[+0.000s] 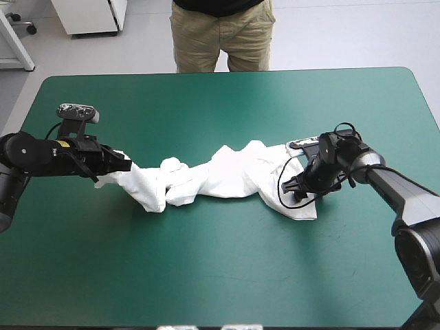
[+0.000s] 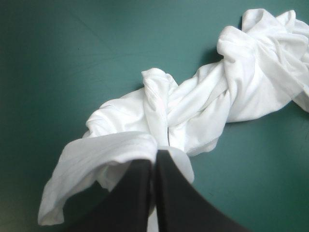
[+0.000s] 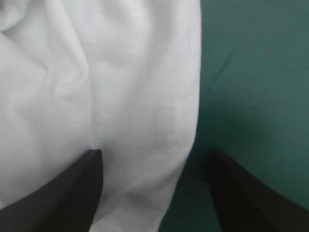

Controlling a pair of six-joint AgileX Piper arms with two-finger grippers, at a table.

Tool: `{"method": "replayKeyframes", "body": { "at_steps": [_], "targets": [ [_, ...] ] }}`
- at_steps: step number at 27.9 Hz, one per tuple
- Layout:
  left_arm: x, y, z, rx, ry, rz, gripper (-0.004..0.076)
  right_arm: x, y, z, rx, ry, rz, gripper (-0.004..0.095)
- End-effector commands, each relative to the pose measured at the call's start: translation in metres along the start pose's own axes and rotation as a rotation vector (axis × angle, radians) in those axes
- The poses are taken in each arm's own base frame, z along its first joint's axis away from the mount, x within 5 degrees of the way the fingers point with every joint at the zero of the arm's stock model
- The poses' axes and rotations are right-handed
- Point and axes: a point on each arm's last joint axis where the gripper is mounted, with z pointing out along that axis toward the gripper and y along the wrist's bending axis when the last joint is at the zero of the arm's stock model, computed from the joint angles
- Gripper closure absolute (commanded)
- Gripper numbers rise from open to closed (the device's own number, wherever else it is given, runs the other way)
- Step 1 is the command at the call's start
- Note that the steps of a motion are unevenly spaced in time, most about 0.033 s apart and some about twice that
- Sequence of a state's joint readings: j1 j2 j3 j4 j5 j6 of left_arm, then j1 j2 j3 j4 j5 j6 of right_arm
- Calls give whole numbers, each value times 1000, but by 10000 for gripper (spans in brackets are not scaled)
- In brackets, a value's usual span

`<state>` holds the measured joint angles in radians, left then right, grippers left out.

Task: Fold the cloth

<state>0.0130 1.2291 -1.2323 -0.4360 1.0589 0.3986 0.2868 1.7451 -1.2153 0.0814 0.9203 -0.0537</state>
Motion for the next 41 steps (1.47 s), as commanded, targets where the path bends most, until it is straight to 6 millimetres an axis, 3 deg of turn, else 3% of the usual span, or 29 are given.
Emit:
{"method": "replayKeyframes", "body": {
  "at_steps": [1, 7, 11, 13, 16, 19, 28, 35, 36, 37, 38, 40, 41],
  "targets": [
    [-10, -8, -15, 14, -95, -2, 733, -1, 1, -11, 2, -46, -1, 401],
    [-10, -8, -15, 15, -93, -2, 733, 2, 5, -4, -53, -6, -41, 915],
    [-9, -8, -15, 17, -90, -1, 733, -1, 7, -8, -65, -54, -52, 920],
    [-11, -9, -18, 13, -100, 3, 733, -3, 8, -27, -65, -135, -49, 920],
    [-17, -10, -27, -1, -134, 19, 733, -4, 11, -74, -67, -276, -60, 921],
    [-32, -15, -48, -26, -208, 48, 733, 2, 16, -140, -62, -443, -87, 921],
    [-72, -42, -148, -132, -499, 136, 733, 47, 28, -325, -36, -949, -153, 921],
    [-77, -75, -235, -161, -794, 204, 733, 96, 35, -424, -18, -1242, -197, 921],
    [-73, -86, -260, -170, -885, 232, 733, 115, 37, -448, -7, -1332, -215, 921],
    [-71, -91, -272, -174, -930, 244, 733, 123, 38, -456, -3, -1363, -221, 921],
    [-64, -100, -293, -176, -1006, 260, 733, 147, 39, -475, 6, -1436, -234, 921],
    [-51, -113, -318, -183, -1087, 294, 733, 177, 40, -489, 19, -1490, -252, 921],
    [-47, -116, -324, -185, -1108, 303, 733, 182, 41, -491, 20, -1493, -254, 921]
  ]
}}
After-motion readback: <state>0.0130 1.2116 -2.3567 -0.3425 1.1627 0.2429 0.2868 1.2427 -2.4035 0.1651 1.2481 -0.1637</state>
